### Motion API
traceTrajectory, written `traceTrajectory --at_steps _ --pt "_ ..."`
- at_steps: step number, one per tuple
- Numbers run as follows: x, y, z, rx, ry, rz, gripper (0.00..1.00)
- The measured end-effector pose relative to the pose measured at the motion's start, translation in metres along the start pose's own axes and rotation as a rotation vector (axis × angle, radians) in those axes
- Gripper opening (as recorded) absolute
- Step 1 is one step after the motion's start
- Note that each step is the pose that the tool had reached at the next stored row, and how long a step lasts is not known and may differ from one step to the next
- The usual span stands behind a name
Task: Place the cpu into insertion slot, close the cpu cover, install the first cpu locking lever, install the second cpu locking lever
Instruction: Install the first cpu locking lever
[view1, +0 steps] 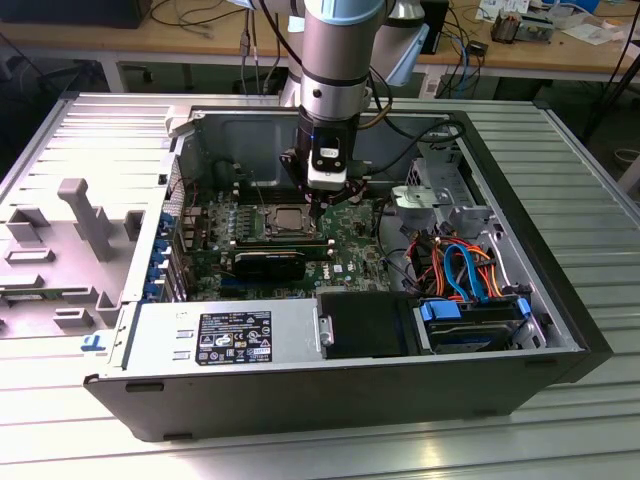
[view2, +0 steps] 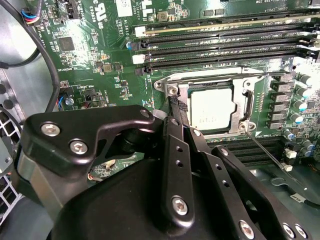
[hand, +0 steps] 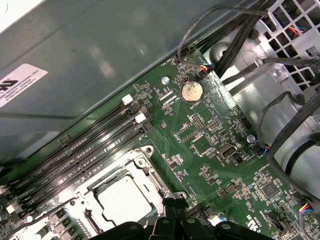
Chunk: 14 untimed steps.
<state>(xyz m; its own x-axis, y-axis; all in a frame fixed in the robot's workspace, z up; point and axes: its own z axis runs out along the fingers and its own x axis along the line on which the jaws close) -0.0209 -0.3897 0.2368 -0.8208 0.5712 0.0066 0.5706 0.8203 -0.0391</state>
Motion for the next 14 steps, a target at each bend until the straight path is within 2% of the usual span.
traceTrajectory --at_steps 14 --pt "0.0 0.0 0.0 0.0001 -0.0003 -0.009 0.11"
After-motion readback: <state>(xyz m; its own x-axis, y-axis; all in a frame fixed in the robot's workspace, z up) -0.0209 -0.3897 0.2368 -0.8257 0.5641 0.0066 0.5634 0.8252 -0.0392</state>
